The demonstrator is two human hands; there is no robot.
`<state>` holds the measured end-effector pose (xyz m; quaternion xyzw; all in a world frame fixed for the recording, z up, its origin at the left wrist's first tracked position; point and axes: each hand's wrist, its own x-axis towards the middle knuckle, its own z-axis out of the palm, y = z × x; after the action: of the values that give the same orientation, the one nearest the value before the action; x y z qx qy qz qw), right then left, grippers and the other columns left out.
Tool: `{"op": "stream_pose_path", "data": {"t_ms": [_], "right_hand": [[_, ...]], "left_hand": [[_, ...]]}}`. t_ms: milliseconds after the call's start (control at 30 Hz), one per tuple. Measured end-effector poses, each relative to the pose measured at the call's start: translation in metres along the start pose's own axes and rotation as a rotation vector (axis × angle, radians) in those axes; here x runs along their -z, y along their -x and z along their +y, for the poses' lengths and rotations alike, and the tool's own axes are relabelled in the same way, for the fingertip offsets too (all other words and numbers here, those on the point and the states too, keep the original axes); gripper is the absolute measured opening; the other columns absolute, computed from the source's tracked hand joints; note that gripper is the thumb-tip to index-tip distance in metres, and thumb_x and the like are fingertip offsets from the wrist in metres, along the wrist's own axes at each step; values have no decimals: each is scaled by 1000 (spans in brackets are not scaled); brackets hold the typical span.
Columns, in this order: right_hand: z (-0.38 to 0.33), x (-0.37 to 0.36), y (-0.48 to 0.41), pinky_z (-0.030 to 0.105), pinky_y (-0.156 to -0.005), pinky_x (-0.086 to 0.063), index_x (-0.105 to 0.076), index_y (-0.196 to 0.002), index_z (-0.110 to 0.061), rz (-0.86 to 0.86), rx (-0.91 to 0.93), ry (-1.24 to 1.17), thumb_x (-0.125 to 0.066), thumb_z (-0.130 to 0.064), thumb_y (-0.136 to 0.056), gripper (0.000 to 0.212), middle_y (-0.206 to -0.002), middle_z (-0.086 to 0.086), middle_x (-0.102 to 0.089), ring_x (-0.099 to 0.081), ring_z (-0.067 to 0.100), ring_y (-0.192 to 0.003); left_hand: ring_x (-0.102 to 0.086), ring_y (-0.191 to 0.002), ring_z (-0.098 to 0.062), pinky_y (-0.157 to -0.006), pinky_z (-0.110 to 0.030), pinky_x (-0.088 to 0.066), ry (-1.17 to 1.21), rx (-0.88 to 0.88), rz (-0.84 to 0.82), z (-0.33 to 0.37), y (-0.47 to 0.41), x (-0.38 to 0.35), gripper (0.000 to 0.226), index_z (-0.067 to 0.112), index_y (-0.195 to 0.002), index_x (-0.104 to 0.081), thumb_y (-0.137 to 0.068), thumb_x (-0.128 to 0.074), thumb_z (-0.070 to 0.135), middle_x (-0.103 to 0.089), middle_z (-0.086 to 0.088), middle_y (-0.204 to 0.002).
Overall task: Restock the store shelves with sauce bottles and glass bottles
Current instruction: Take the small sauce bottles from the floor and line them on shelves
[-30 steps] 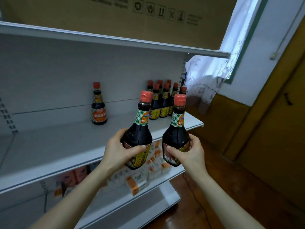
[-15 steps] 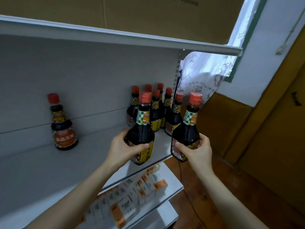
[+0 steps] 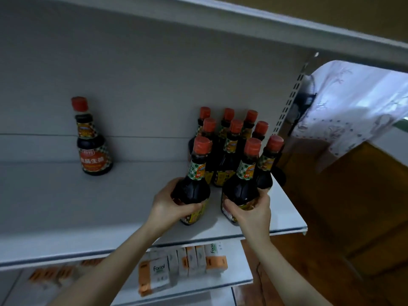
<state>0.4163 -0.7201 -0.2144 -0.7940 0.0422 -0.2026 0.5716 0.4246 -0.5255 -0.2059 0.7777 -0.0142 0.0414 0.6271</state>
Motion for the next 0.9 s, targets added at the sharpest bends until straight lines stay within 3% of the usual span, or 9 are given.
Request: {"op": "stream_pose_path", "data": {"t_ms": [167, 267, 367, 433, 533, 600, 700, 800, 900], "right_hand": [[21, -4, -3, 0, -72, -42, -45, -118, -11, -30, -31, -47, -83, -17, -65, 65, -106, -4, -53, -54, 11, -97], [24, -6, -2, 13, -80, -44, -40, -123, -15, -47, -58, -83, -82, -18, -66, 71, -105, -18, -46, -51, 11, -101], [28, -3, 2, 28, -91, -46, -36, -130, -15, -92, -62, -102, -82, -19, -66, 79, -112, -15, -46, -50, 12, -109], [30, 2, 6, 23, -93, -44, -33, -133, -20, -124, -44, -75, -80, -19, -68, 80, -119, -12, -45, -47, 9, -113], [32, 8, 10, 5, -87, -40, -33, -134, -26, -142, -39, -62, -77, -15, -73, 76, -119, -17, -45, -45, 3, -113], [31, 8, 9, 8, -85, -41, -36, -134, -23, -134, -59, -56, -77, -14, -73, 75, -118, -13, -47, -46, 5, -110], [30, 4, 4, 0, -68, -39, -45, -118, -19, -122, -87, -5, -78, -16, -72, 57, -101, -8, -52, -51, 12, -97], [30, 5, -7, 11, -57, -41, -46, -104, -21, -135, -112, 88, -79, -27, -70, 47, -90, -6, -56, -55, 17, -84], [31, 2, -17, 29, -60, -38, -51, -111, -15, -165, -114, 245, -77, -41, -69, 56, -89, 1, -61, -57, 23, -80]], "left_hand": [[-60, -89, 11, -72, -7, -48, 20, -7, 23, -3, 1, -8, 63, 42, -97, -53, -40, -77, 46, -63, 19, -100], [-60, -91, 11, -72, -7, -48, 23, -1, -11, -3, -1, -6, 66, 41, -101, -51, -40, -77, 44, -62, 15, -104], [-58, -93, 13, -71, -4, -46, 1, 11, -41, -4, -2, -4, 74, 34, -110, -50, -42, -76, 45, -60, 10, -109], [-56, -92, 16, -70, -2, -44, 4, 12, -49, -4, -1, -5, 75, 33, -112, -48, -43, -76, 44, -59, 11, -109], [-55, -89, 19, -68, 0, -43, -10, 10, -49, -1, 0, -8, 65, 41, -105, -46, -48, -77, 36, -57, 16, -105], [-55, -91, 14, -70, -4, -45, -36, 17, -39, 0, 1, -7, 63, 47, -101, -45, -47, -77, 39, -56, 18, -104], [-52, -96, 7, -76, -13, -46, -102, 19, -34, 0, 0, -6, 62, 53, -98, -43, -42, -71, 53, -54, 19, -106], [-50, -94, 8, -73, -12, -45, -117, 31, -59, 3, 1, -4, 65, 53, -100, -41, -41, -69, 55, -52, 23, -105], [-51, -92, 9, -72, -12, -46, -112, 36, -57, 2, 2, -4, 64, 55, -98, -39, -41, -68, 55, -51, 26, -103]]}}
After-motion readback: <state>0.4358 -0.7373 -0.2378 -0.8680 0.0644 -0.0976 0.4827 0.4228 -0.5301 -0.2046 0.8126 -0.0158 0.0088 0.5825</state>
